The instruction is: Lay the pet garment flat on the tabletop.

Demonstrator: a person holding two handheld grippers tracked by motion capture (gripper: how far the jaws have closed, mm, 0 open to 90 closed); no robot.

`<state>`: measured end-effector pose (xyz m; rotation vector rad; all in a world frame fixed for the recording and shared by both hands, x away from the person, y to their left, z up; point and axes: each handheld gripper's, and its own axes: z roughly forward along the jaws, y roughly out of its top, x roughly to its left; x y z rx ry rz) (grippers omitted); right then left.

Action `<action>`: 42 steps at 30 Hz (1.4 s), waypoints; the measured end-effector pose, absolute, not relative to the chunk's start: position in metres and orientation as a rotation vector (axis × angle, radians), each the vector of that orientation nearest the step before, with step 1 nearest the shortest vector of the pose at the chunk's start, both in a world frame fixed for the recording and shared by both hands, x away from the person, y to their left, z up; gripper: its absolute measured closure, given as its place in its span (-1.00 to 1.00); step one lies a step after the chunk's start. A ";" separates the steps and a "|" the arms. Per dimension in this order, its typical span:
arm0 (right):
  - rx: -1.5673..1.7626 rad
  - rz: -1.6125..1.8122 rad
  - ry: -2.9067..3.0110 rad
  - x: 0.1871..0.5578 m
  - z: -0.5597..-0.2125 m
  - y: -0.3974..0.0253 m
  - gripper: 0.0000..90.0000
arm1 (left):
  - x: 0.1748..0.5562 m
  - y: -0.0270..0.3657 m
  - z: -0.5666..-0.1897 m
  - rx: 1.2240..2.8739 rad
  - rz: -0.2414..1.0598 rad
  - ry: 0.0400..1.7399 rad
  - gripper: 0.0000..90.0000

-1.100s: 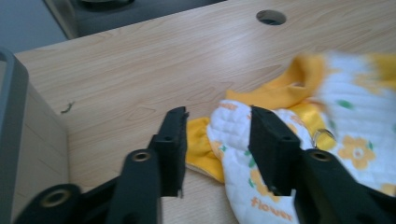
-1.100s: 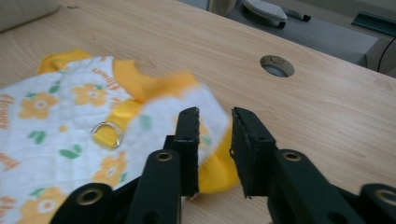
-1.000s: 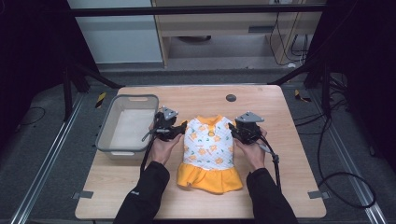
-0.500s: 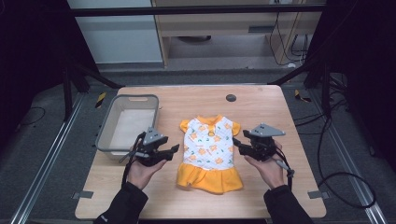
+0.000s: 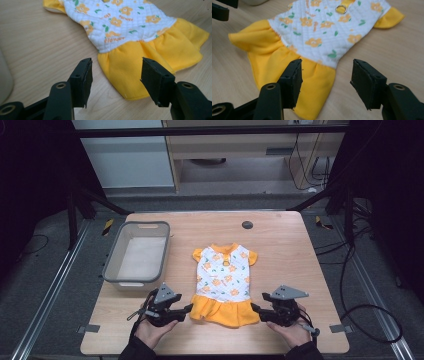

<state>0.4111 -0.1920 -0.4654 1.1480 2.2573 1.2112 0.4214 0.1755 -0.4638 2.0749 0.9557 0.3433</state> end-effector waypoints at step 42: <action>1.205 1.061 2.382 0.397 -0.487 -0.211 0.54 | 0.402 0.161 -0.475 2.285 0.300 0.910 0.69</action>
